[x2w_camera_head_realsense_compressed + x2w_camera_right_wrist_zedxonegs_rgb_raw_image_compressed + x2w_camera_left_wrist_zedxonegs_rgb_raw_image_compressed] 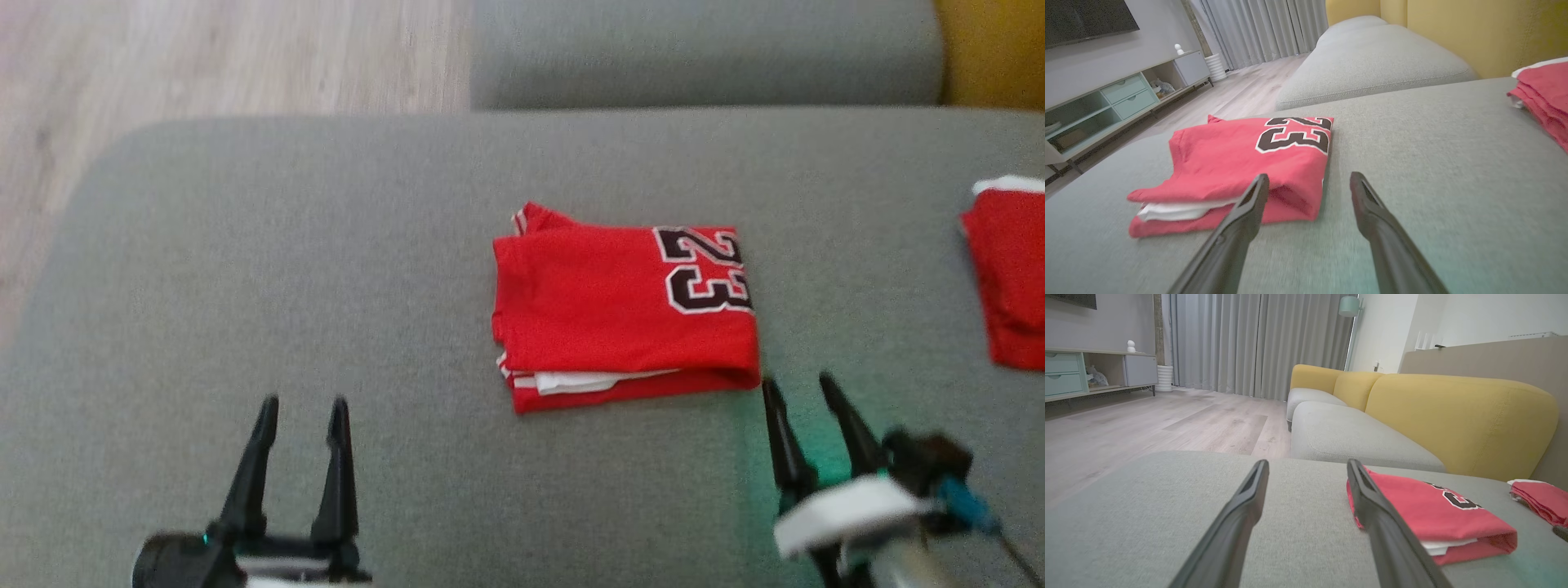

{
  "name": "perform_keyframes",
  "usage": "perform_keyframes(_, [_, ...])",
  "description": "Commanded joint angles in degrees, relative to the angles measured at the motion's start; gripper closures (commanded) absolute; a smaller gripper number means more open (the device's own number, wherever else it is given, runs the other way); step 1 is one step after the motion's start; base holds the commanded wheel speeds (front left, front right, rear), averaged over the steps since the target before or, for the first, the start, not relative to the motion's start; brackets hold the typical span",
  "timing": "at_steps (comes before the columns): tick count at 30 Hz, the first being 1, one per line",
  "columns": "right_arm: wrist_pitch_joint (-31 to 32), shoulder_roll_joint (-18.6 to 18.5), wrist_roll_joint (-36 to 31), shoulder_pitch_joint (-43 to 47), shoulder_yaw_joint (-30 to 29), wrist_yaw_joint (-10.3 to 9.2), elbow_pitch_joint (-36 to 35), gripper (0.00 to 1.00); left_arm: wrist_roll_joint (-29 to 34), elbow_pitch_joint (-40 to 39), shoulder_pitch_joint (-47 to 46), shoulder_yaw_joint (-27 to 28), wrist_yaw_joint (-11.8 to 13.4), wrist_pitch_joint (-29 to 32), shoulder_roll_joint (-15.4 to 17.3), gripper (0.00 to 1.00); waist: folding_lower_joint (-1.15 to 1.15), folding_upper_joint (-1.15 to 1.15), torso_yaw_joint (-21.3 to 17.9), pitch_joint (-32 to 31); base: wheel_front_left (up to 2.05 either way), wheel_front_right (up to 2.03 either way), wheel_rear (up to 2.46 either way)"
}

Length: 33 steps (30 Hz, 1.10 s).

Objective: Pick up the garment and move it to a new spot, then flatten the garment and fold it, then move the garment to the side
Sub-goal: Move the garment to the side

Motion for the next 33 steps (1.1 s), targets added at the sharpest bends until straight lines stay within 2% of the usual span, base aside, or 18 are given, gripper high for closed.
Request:
perform_keyframes(1, [-0.5, -1.2, 1.3, -5.3, 1.7, -0.04, 0.1, 0.00, -0.4, -2.5, -4.3, 1.2, -0.1, -0.3, -0.2, 0.00, -0.01, 0.00, 1.2, 3.2, 0.00, 0.00, 0.00])
perform_keyframes(7, [4.7, -1.9, 6.1, -17.2, 1.9, -0.04, 10.0, 0.00, -0.6, -3.8, -7.3, -0.7, 0.8, -0.3, -0.2, 0.00, -0.01, 0.00, 3.2, 7.7, 0.00, 0.00, 0.00])
perform_keyframes(12, [9.9, -2.9, 7.1, -24.4, 1.4, -0.04, 17.4, 0.00, -0.5, -3.8, -9.0, -2.2, 1.7, -0.3, -0.2, 0.00, -0.01, 0.00, 4.1, 10.2, 0.00, 0.00, 0.00])
perform_keyframes(13, [10.9, -2.9, 7.3, -25.3, 1.9, -0.04, 18.5, 0.18, -0.5, -3.8, -9.3, -2.3, 1.8, -0.3, -0.2, 0.00, -0.01, 0.00, 4.1, 10.6, 0.00, 0.00, 0.00])
perform_keyframes(14, [11.8, -2.9, 7.6, -25.9, 2.8, -0.04, 19.2, 0.83, -0.5, -3.8, -9.5, -2.5, 1.9, -0.3, -0.2, 0.00, -0.01, 0.00, 4.1, 10.9, 0.00, 0.00, 0.00])
perform_keyframes(15, [12.3, -2.8, 8.2, -26.4, 3.5, -0.04, 19.6, 1.00, -0.5, -3.7, -9.7, -2.5, 2.0, -0.3, -0.2, 0.00, -0.01, 0.00, 3.9, 11.2, 0.00, 0.00, 0.00])
perform_keyframes(19, [11.0, -3.4, 9.5, -27.5, 4.8, -0.04, 19.3, 1.00, -0.6, -3.6, -10.0, -2.2, 2.5, -0.3, -0.2, 0.00, -0.01, 0.00, 2.9, 11.8, 0.00, 0.00, 0.00])
perform_keyframes(23, [8.5, -6.0, 9.2, -28.5, 6.1, -0.04, 17.1, 1.00, -0.3, -4.2, -10.5, -1.7, 2.4, -0.3, -0.2, 0.00, -0.01, 0.00, -0.6, 13.3, 0.00, 0.00, 0.00])
perform_keyframes(27, [8.4, -11.3, 7.4, -30.3, 7.7, -0.04, 12.8, 1.00, 0.3, -4.9, -11.7, -1.0, 2.1, -0.3, -0.2, 0.00, -0.01, 0.00, -5.2, 15.7, 0.00, 0.00, 0.00])
perform_keyframes(33, [11.2, -21.8, 3.8, -33.0, 7.1, -0.04, 4.9, 1.00, 2.2, -5.4, -14.7, 0.2, 0.7, -0.3, -0.2, 0.00, -0.01, 0.00, -11.4, 20.5, 0.00, 0.00, 0.00])
